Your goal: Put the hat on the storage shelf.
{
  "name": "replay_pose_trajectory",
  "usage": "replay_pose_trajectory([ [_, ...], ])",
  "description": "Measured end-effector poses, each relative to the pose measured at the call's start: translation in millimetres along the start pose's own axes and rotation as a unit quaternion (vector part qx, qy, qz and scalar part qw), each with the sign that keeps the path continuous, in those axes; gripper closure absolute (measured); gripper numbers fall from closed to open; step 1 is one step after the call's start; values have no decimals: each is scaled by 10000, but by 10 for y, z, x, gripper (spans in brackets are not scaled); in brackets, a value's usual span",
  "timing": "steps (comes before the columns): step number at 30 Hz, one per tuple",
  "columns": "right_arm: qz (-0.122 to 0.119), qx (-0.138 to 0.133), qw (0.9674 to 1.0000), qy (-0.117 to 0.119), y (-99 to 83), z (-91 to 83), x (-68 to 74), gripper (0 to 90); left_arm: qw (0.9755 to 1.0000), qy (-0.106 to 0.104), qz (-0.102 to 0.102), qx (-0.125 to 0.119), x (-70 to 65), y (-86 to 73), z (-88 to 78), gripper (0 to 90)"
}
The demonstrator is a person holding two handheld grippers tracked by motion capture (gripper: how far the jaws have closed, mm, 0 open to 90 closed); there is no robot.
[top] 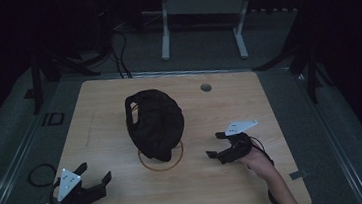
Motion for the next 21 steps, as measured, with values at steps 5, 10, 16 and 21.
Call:
replay_pose_trajectory([
  [5,54,-44,10000,-19,-98,3,-16,142,10000,14,-5,7,2,-2,-2,85],
  [10,-61,-227,9997,-94,-166,-33,-38,150,10000,7,2,3,5,-3,-7,85],
  [16,-101,-157,9995,-248,-251,-89,-79,149,10000,28,-6,-11,11,0,-12,85],
  [21,-9,-183,9994,-292,-309,-120,-130,149,10000,1,-7,5,0,-5,-3,85],
])
Point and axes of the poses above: each handheld gripper's, and its own axes: z roughly forward along the jaws, y roughly out of its top, x roughly to its left, the point moved 6 cm from there along z, roughly forward along the jaws, and after that the axes turned 9 degrees about z, right-handed, at the moved point
